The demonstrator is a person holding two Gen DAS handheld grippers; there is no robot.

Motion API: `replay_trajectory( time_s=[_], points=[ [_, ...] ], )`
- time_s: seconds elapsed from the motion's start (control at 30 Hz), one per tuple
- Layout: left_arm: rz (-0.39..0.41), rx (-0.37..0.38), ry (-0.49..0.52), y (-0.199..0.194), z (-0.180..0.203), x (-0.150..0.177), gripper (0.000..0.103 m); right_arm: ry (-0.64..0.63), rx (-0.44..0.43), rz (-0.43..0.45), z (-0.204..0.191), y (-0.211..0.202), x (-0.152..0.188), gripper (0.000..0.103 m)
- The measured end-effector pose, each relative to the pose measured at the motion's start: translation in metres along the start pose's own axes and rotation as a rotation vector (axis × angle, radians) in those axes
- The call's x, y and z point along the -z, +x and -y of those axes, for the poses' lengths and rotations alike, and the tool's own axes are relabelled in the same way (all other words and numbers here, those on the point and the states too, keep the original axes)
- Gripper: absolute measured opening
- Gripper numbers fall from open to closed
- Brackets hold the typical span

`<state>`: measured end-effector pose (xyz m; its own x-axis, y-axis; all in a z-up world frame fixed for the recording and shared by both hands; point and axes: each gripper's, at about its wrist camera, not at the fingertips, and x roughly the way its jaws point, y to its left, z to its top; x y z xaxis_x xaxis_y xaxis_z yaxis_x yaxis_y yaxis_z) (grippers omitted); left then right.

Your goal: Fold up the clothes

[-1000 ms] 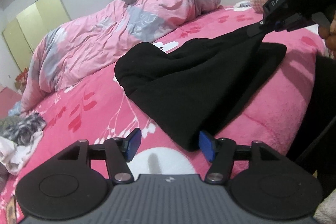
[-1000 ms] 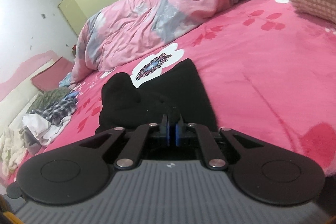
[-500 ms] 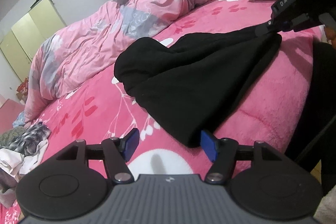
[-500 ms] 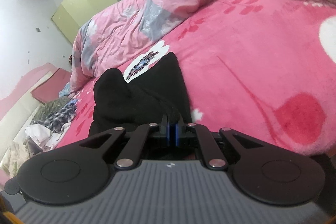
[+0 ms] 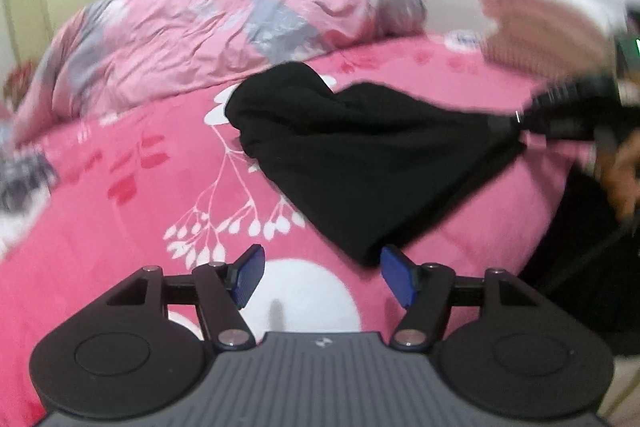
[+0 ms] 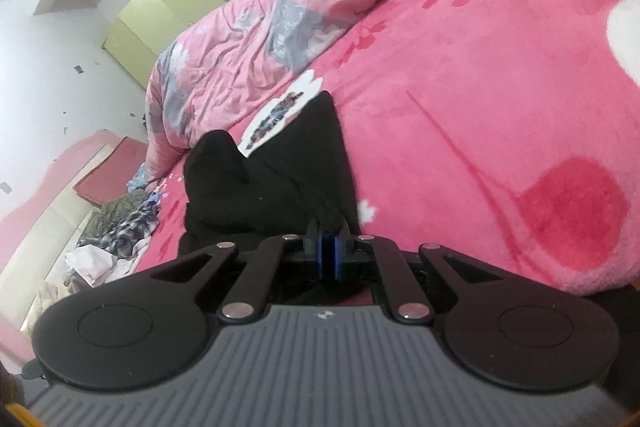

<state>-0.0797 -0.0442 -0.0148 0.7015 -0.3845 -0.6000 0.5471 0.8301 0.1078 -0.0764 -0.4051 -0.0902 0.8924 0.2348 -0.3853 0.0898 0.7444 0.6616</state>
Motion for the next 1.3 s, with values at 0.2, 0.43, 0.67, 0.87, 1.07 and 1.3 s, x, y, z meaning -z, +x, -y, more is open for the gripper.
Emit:
replay_trajectory(
  time_s=[0.2, 0.43, 0.67, 0.87, 1.07, 1.3],
  points=[
    [0.011, -0.027, -0.038, 0.035, -0.001, -0.017, 0.066, -0.063, 0.038, -0.010, -0.002, 0.005, 0.004, 0.004],
    [-0.040, -0.008, -0.033, 0.057, 0.001, -0.007, 0.066, -0.099, 0.045, -0.035, -0.004, -0.013, -0.011, 0.014],
    [-0.046, 0.035, -0.058, 0.063, -0.010, -0.005, 0.071, -0.211, -0.020, -0.127, -0.029, 0.014, -0.065, 0.022],
    [-0.039, 0.064, -0.059, 0.064, -0.014, -0.003, 0.072, -0.317, -0.081, -0.327, -0.063, 0.096, -0.097, 0.028],
    [-0.027, 0.098, -0.062, 0.067, -0.020, 0.000, 0.074, -0.427, -0.038, -0.454, -0.081, 0.153, -0.098, 0.031],
    [-0.017, 0.114, -0.063, 0.068, -0.022, 0.001, 0.075, -0.470, -0.066, -0.540, -0.089, 0.175, -0.094, 0.032]
  ],
)
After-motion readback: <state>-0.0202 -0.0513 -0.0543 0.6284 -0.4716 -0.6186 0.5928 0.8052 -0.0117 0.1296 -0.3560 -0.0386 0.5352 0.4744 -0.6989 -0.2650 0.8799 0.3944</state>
